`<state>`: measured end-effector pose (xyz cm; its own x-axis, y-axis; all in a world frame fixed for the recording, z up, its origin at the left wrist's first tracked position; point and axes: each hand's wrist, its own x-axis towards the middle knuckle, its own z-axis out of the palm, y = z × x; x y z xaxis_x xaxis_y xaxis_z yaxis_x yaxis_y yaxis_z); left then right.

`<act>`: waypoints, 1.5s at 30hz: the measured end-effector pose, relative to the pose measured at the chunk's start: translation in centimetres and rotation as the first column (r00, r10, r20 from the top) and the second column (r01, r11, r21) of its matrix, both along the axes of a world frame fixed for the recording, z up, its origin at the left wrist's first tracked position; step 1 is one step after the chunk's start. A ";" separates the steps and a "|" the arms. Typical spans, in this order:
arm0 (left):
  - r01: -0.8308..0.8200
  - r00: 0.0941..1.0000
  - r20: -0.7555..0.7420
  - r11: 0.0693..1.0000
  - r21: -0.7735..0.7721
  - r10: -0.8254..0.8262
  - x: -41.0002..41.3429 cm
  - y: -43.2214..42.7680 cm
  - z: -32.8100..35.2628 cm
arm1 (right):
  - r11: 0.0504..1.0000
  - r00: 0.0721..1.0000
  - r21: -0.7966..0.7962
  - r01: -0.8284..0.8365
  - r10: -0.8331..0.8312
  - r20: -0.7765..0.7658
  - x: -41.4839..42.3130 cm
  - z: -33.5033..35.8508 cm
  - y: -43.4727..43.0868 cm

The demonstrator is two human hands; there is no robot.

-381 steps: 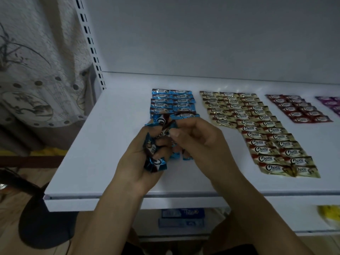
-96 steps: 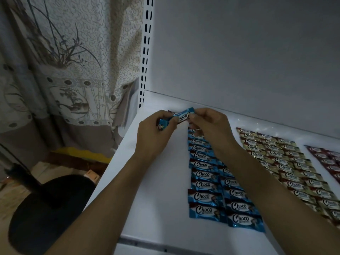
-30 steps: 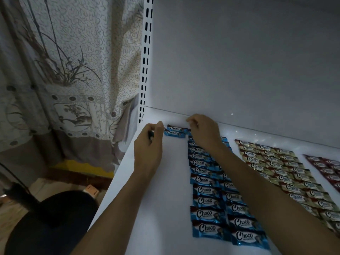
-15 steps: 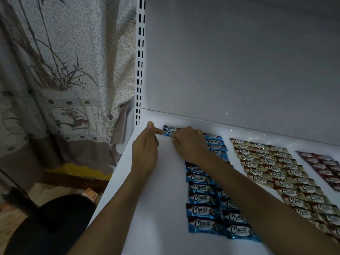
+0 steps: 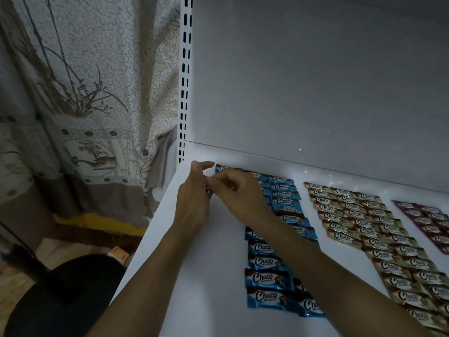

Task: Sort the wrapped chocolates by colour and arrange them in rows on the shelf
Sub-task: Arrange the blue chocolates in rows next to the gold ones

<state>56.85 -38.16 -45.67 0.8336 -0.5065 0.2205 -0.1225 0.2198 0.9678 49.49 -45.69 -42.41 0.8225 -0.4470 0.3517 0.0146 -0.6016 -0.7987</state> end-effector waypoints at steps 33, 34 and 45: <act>-0.215 0.976 0.034 0.976 0.027 0.214 0.4 0.1 0.3 | 0.939 0.923 -0.224 0.261 -0.311 -0.226 -0.6 -0.8 -4.4; -0.213 0.977 0.024 0.977 0.028 0.212 0.4 0.1 0.4 | 0.912 0.912 -0.326 0.250 -0.335 -0.237 -0.2 -1.0 -4.6; -0.207 0.978 0.021 0.978 -0.018 0.208 0.5 -0.1 0.2 | 0.683 0.910 -0.726 -0.081 -0.246 -0.333 -1.2 -2.4 -2.2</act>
<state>57.36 -38.30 -45.46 0.9149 -0.3193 0.2471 -0.1888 0.2026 0.9609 48.30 -47.88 -44.81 0.9278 -0.2652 0.2622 -0.2619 -0.9639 -0.0483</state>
